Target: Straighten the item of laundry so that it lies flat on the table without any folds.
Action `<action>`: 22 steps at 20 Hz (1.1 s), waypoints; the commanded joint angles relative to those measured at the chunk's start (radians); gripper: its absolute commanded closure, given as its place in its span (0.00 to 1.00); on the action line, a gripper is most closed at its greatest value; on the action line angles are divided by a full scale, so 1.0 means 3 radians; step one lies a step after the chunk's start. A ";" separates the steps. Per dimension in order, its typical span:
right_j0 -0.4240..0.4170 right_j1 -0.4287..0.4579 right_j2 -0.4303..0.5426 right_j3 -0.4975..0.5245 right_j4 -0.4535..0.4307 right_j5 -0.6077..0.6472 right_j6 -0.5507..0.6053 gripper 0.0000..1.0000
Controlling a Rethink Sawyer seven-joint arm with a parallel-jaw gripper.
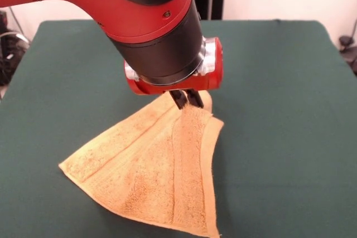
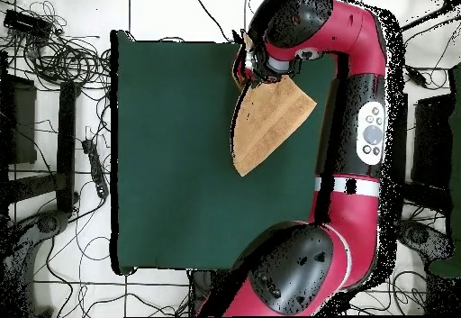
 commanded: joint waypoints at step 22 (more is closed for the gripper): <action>0.0216 0.0142 -0.0408 0.0501 0.0391 -0.0305 0.0451 1.00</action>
